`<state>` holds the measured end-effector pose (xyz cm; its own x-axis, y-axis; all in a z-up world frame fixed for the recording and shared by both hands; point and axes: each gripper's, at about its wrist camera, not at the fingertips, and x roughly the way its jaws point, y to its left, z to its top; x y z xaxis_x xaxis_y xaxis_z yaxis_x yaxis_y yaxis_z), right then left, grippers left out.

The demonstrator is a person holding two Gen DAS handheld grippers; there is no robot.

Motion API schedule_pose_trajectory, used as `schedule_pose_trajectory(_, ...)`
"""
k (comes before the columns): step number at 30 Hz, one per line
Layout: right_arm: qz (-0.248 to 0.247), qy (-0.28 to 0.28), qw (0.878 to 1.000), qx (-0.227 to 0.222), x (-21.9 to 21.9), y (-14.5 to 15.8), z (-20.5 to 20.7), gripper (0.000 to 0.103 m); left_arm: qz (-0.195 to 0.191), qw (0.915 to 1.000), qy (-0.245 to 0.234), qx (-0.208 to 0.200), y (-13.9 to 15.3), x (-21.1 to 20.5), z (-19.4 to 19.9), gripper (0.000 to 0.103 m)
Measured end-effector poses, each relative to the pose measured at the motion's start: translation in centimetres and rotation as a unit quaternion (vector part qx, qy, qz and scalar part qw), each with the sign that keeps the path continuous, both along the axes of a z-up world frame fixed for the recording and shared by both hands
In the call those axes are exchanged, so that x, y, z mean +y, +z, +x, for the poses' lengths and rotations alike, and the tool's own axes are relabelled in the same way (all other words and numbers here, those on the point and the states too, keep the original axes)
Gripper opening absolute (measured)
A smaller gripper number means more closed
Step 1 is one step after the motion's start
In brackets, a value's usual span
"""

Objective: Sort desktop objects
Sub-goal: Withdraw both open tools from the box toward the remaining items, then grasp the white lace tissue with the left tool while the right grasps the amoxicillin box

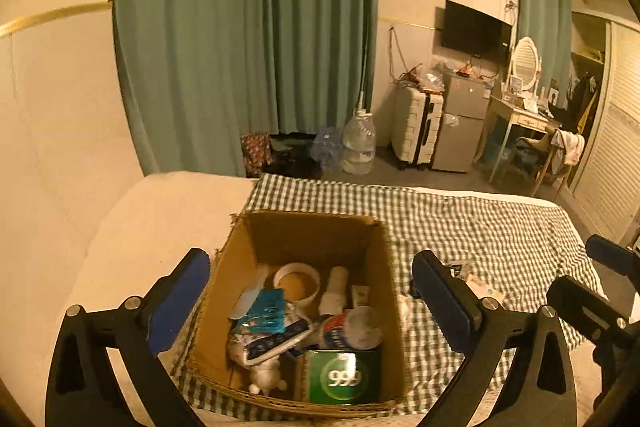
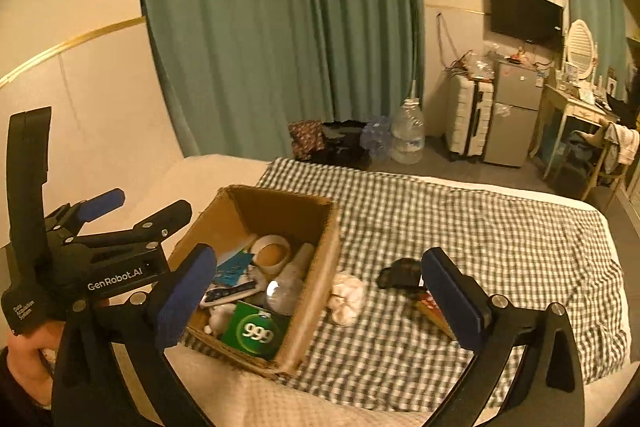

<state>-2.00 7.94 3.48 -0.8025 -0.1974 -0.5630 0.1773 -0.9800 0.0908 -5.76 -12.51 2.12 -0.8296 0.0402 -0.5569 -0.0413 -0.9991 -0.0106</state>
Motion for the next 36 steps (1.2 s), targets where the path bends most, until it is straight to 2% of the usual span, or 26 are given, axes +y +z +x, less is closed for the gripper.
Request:
schedule_pose_trajectory(4, 0.0, -0.012, 1.0, 0.012, 2.3, 0.8, 1.1, 0.103, -0.011, 0.9998, -0.013, 0.009, 0.6, 2.4, 1.0, 0.103)
schedule_pose_trajectory(11, 0.031, -0.021, 0.999, 0.031, 5.2, 1.1, 3.0, 0.103, -0.02, 0.9989, -0.041, 0.014, 0.9, 6.5, 1.7, 0.103)
schedule_pose_trajectory(14, 0.035, -0.025, 0.998, 0.035, 6.6, 0.7, 3.4, 0.103, -0.023, 0.9986, -0.047, 0.011, 0.6, 8.2, 1.7, 0.103)
schedule_pose_trajectory(19, 0.035, -0.032, 0.998, 0.033, 9.0, -0.1, 3.6, 0.103, -0.052, 0.9981, -0.035, 0.001, -0.6, 11.0, 1.3, 0.103)
schedule_pose_trajectory(22, 0.034, -0.032, 0.999, 0.027, 10.4, -0.9, 3.5, 0.103, -0.036, 0.9969, -0.069, 0.005, -1.3, 12.1, 1.4, 0.103)
schedule_pose_trajectory(27, 0.037, -0.035, 0.999, 0.016, 12.8, -2.4, 3.0, 0.103, -0.02, 0.9957, -0.085, -0.032, -3.1, 14.0, -0.2, 0.103)
schedule_pose_trajectory(31, 0.035, -0.035, 0.999, -0.001, 14.5, -4.1, 2.3, 0.103, -0.022, 0.9936, -0.075, -0.081, -5.3, 15.0, -2.2, 0.103)
schedule_pose_trajectory(32, 0.037, -0.035, 0.999, -0.006, 14.9, -4.6, 2.1, 0.103, -0.012, 0.9925, -0.081, -0.091, -6.0, 15.1, -2.7, 0.103)
schedule_pose_trajectory(34, 0.041, -0.035, 0.998, -0.021, 15.3, -5.8, 1.4, 0.103, 0.01, 0.9905, -0.096, -0.098, -7.1, 15.1, -3.1, 0.103)
schedule_pose_trajectory(36, 0.04, -0.031, 0.998, -0.035, 15.9, -7.1, 0.6, 0.103, 0.015, 0.9892, -0.106, -0.1, -8.2, 15.5, -3.4, 0.103)
